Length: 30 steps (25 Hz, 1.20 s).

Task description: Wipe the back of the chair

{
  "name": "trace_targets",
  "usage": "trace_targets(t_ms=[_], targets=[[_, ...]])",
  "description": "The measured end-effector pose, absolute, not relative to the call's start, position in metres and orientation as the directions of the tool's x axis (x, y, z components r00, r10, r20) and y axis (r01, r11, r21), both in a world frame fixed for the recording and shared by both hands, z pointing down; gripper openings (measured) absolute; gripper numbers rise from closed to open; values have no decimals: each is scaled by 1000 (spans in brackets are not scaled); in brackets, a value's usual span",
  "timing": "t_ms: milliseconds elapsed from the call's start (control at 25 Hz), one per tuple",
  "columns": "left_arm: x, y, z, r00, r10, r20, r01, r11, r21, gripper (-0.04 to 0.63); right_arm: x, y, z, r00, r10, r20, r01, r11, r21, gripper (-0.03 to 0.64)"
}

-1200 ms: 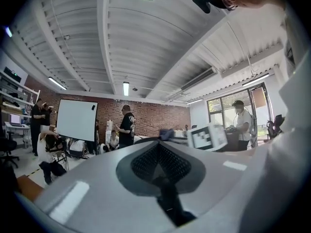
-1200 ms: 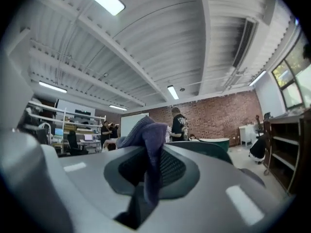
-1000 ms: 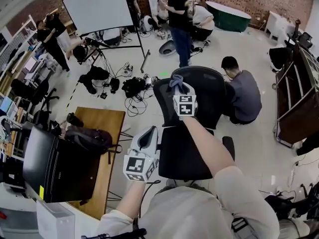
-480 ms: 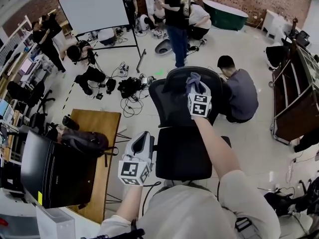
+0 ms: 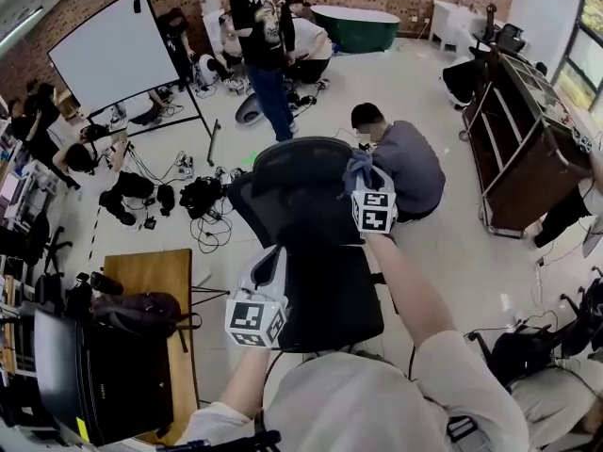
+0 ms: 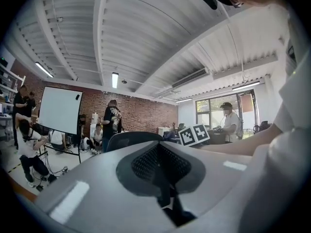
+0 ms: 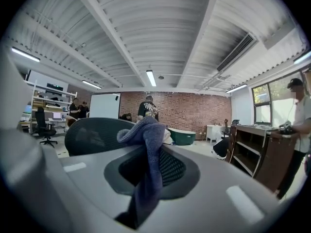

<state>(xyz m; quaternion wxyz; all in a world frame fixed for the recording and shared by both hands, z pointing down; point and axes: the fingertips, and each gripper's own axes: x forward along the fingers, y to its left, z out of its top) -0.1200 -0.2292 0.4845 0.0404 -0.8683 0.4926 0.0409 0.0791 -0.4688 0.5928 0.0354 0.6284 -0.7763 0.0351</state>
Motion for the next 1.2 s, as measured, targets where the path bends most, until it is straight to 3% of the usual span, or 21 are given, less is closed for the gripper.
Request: trace_targets(t_ms=[320,600,960,1200], targets=[[-141,-222,485,430,-897,-102,-903,-430,-23,16,-2,-363,576,-392,-919,-34,-916,393,-83,49],[-177,-216,477,265,-960,-87,-964,-264,-19,16,-100,-442,615,-526,-850,-20,-850,526,-7,49],[-215,-192,485,128,-990,-52,-992,-128,9,15,-139,-505,653,-531,-847,40,-847,531,-14,49],[-217,-206,485,173,-983,-62,-985,-174,8,16,-71,-509,662,-429,-902,39,-903,430,21,49]])
